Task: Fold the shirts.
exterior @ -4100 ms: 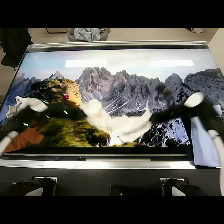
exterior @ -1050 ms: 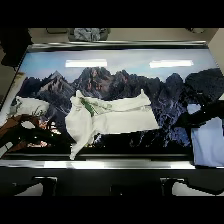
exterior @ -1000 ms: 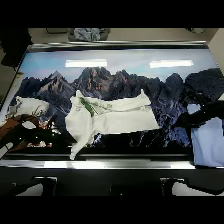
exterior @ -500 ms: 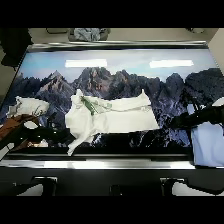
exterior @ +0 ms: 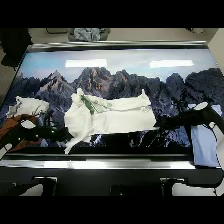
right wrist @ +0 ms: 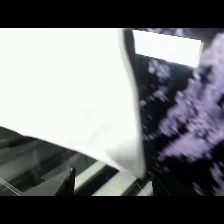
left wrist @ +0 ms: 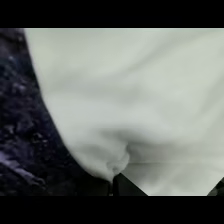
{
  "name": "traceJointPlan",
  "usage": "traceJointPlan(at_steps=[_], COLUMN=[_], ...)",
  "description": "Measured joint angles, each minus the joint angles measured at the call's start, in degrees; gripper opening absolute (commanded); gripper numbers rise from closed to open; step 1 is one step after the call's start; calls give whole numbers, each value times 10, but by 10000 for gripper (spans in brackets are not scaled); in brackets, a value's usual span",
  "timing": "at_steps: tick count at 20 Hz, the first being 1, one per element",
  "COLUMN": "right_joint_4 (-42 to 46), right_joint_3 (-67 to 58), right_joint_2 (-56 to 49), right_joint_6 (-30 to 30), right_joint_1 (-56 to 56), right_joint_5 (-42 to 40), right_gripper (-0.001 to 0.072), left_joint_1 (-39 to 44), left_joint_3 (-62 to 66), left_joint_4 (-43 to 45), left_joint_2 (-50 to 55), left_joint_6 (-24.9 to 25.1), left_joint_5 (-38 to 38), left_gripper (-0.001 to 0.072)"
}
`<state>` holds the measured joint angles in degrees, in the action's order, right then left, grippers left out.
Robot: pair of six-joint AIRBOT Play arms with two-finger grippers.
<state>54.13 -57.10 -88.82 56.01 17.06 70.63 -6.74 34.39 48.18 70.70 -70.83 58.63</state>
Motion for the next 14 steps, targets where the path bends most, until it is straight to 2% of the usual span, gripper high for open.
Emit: traceJointPlan(at_steps=[1, 3, 6, 9, 11, 14], right_joint_4=[-1, 1, 9, 28, 40, 88], right_joint_3=[0, 2, -10, -75, -151, -292], right_joint_2=[-4, -14, -17, 14, 65, 191], right_joint_6=[7, 15, 16, -14, -30, -42], right_joint_1=[-11, -34, -54, -60, -65, -65], right_joint_5=[-10, -30, -30, -6, 22, -1], right_gripper=[419, 58, 52, 52, 53, 53], left_joint_1=[0, 0, -2, -16, -36, -72], left_joint_3=[2, 7, 40, 136, 242, 449], left_joint_4=[-2, -3, 4, 44, 71, 90], left_joint_2=[-3, -5, -9, -34, -70, -141], left_joint_6=[1, 2, 6, 5, -15, -39], left_joint_5=[1, 3, 12, 46, 63, 64], left_gripper=[42, 41, 38, 39, 40, 40])
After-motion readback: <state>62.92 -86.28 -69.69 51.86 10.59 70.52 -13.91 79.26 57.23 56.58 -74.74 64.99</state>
